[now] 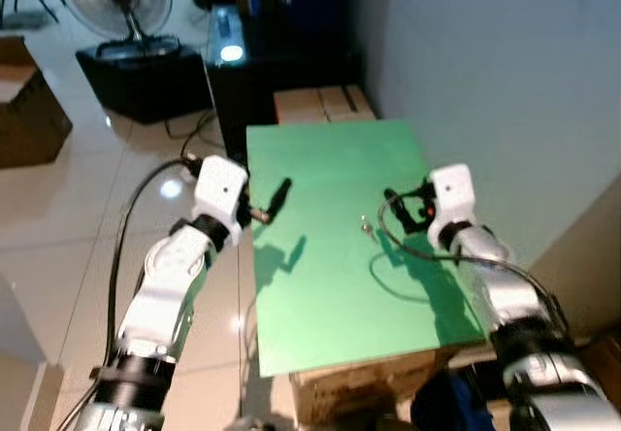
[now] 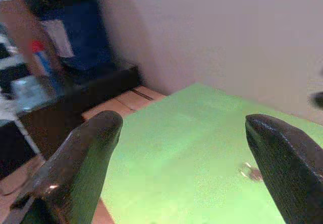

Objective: Hang keys on a hook

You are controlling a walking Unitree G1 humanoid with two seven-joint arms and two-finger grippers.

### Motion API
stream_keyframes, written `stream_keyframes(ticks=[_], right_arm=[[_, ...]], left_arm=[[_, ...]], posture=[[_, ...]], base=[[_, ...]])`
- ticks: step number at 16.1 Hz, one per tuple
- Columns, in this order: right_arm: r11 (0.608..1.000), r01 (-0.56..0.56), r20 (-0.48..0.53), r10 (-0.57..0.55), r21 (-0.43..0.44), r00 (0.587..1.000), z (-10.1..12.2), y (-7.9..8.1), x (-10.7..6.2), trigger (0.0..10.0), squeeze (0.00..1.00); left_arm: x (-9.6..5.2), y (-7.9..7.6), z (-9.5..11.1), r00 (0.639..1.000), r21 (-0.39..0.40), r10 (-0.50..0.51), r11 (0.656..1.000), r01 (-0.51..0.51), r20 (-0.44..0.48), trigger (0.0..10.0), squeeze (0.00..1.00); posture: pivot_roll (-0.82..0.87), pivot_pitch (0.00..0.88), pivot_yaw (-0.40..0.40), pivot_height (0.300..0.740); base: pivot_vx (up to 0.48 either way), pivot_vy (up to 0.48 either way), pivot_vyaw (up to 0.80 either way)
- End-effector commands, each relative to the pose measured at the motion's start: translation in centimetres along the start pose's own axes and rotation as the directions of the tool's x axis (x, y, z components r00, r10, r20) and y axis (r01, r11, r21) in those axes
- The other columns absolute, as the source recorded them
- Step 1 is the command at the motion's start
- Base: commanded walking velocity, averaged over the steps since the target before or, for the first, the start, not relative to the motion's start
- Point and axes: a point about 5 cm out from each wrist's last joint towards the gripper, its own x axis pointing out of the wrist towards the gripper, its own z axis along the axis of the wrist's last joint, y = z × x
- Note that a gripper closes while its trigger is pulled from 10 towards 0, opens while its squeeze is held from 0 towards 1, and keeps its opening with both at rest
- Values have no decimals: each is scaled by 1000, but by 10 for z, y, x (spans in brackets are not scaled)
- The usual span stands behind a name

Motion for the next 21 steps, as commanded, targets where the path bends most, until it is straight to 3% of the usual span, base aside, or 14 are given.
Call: stream_keyframes(ticks=[1, 6, 8, 11, 13, 15, 18, 21], right_arm=[[1000, -20, -3, 20, 4, 1000, -3, 3, 3, 10000, 0], [998, -61, -78, 62, 8, 995, -15, 8, 14, 10000, 0], [999, -4, -124, 0, -36, 992, -15, -2, 15, 10000, 0], [996, 80, -166, -84, -34, 983, -18, -17, 12, 10000, 0], [996, 75, -172, -81, -44, 982, -19, -18, 11, 10000, 0], [994, 91, -194, -102, -67, 976, -20, -22, 10, 10000, 0], [990, 124, -204, -135, -63, 970, -22, -27, 8, 10000, 0], [991, 116, -185, -127, -67, 975, -20, -25, 9, 10000, 0]], left_arm=[[1, -2, -3, 999, 3, -47, 999, 47, -19, 10000, 0], [3, 3, -20, 992, -34, -89, 996, 87, -90, 10000, 0], [4, -4, -10, 980, -42, -192, 981, 190, -47, 10000, 0], [9, -7, -1, 966, -34, -257, 966, 256, -27, 10000, 0], [9, -10, -1, 957, -34, -287, 958, 286, -36, 10000, 0], [4, -26, 0, 926, -59, -377, 925, 375, -25, 10000, 0], [3, -44, -6, 900, -56, -433, 901, 430, -49, 10000, 0], [-1, -46, -17, 902, -40, -415, 910, 414, -115, 10000, 0]], posture=[[58, 116, 29, 740], [121, 188, 36, 740], [174, 221, 38, 740], [218, 246, 50, 740], [230, 250, 55, 740], [247, 257, 64, 740], [255, 265, 65, 740], [265, 273, 64, 740]], base=[[0, 0, 0], [0, 0, 0], [0, 0, 0], [0, 0, 0], [0, 0, 0], [0, 0, 0], [0, 0, 0], [0, 0, 0]])
